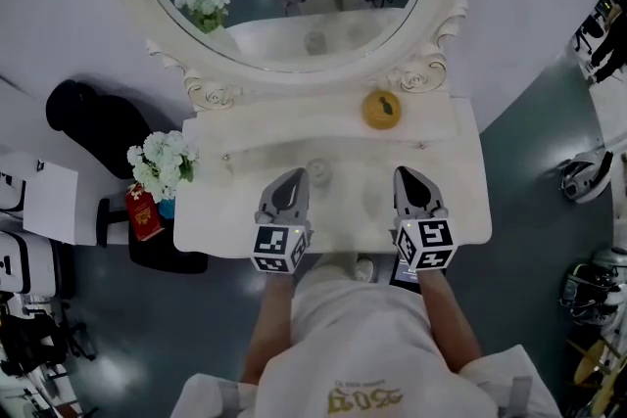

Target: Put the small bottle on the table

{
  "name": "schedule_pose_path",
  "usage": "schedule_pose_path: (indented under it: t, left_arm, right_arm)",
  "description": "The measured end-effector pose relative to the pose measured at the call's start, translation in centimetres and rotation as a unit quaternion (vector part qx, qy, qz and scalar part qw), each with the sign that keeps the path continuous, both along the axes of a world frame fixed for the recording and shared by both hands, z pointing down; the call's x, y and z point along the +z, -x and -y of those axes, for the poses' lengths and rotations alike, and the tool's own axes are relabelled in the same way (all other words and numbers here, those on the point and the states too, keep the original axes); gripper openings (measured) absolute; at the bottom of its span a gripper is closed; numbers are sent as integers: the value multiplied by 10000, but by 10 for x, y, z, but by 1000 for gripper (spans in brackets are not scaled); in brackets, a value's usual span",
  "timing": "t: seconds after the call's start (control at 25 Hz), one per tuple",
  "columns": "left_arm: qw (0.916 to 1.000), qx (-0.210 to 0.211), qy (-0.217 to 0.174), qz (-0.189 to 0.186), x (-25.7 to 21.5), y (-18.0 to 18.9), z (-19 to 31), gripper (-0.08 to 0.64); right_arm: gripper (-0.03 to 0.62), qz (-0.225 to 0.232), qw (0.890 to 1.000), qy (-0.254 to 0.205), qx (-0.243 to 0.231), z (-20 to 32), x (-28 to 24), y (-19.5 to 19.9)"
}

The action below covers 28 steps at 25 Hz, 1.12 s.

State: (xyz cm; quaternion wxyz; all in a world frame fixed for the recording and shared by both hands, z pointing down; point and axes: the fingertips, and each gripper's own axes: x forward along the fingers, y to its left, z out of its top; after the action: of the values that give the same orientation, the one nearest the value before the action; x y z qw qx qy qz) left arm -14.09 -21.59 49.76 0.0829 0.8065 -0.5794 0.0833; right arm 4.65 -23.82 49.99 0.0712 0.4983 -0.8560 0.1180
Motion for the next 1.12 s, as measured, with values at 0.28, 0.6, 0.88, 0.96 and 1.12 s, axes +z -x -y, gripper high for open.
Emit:
schedule_pose_path:
  t: [0.28,0.6,0.88,0.96,1.12]
  left_arm:
    - [9997,-107,147,-176,5,9,0,17]
    - [9997,-89,151,-173,6,12,0,17]
    - [9995,-66,209,-209,10,13,-1,17]
    - [9994,-55,206,-260,10,13,-2,17]
    - [9991,-61,257,-322,12,12,-3,17]
  right_arm:
    - [9,-44,10000,65,-9,-2,3,1]
    - [9,-94,9999,128,-6,-4,6,3]
    - [9,-201,9996,173,-71,-6,9,6]
    - [9,-201,9996,174,-83,-7,8,7]
    - [9,-204,9996,169,-94,-7,8,6]
